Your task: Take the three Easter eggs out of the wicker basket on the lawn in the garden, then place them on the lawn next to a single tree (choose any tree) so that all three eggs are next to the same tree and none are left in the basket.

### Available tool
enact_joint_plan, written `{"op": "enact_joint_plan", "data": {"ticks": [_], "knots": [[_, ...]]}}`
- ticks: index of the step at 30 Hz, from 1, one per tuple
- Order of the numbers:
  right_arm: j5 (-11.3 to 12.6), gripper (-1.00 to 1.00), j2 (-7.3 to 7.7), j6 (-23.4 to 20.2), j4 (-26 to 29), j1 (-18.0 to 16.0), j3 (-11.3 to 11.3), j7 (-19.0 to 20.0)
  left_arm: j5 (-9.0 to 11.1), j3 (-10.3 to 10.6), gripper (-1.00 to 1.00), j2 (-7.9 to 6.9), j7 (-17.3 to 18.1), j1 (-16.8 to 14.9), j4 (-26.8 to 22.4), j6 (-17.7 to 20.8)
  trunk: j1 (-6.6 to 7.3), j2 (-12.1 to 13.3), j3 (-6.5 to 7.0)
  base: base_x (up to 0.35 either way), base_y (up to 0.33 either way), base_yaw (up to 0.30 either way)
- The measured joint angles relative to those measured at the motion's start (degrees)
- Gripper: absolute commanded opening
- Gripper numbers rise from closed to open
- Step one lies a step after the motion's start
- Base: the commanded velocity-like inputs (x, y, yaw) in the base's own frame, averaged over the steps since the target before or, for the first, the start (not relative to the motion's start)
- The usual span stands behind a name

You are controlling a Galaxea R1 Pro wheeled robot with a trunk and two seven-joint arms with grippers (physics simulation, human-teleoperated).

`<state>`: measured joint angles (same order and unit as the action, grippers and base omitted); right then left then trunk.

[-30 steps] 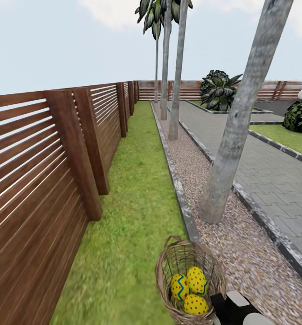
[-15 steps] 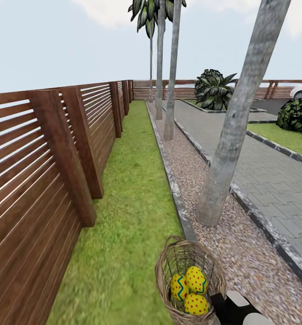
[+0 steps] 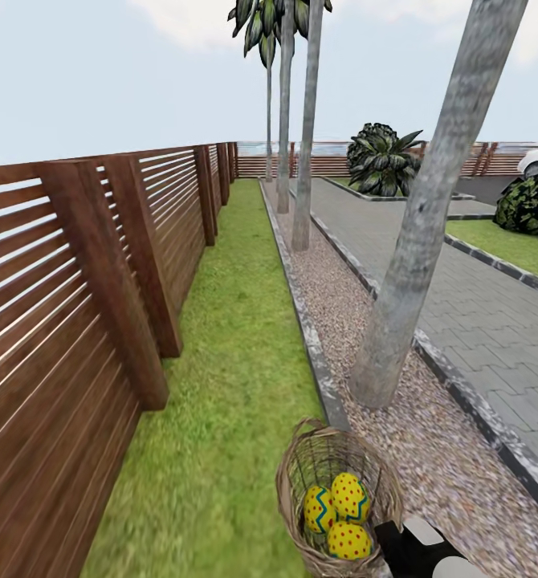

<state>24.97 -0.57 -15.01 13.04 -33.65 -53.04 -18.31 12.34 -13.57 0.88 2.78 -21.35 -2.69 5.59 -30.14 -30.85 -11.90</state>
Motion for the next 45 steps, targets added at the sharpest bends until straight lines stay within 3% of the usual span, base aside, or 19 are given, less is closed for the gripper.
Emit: {"op": "enact_joint_plan", "data": {"ticks": [23,34,45], "knots": [[-0.3,-1.0,0.01,0.1,0.0,0.0,0.0,0.2,0.0,0.0,1.0,0.0,0.0,0.0,0.1,0.0,-0.02,0.0,-0.94,0.166,0.0,-0.124],[-0.3,-1.0,0.0,0.1,0.0,0.0,0.1,0.2,0.0,0.0,1.0,0.0,0.0,0.0,0.0,-0.1,0.01,0.0,-1.0,0.262,0.0,-0.004],[-0.2,-1.0,0.01,0.2,0.0,0.0,-0.1,0.2,0.0,0.0,1.0,-0.09,0.0,0.0,0.0,-0.1,-0.02,0.0,-1.29,0.013,0.006,-0.113]]}}
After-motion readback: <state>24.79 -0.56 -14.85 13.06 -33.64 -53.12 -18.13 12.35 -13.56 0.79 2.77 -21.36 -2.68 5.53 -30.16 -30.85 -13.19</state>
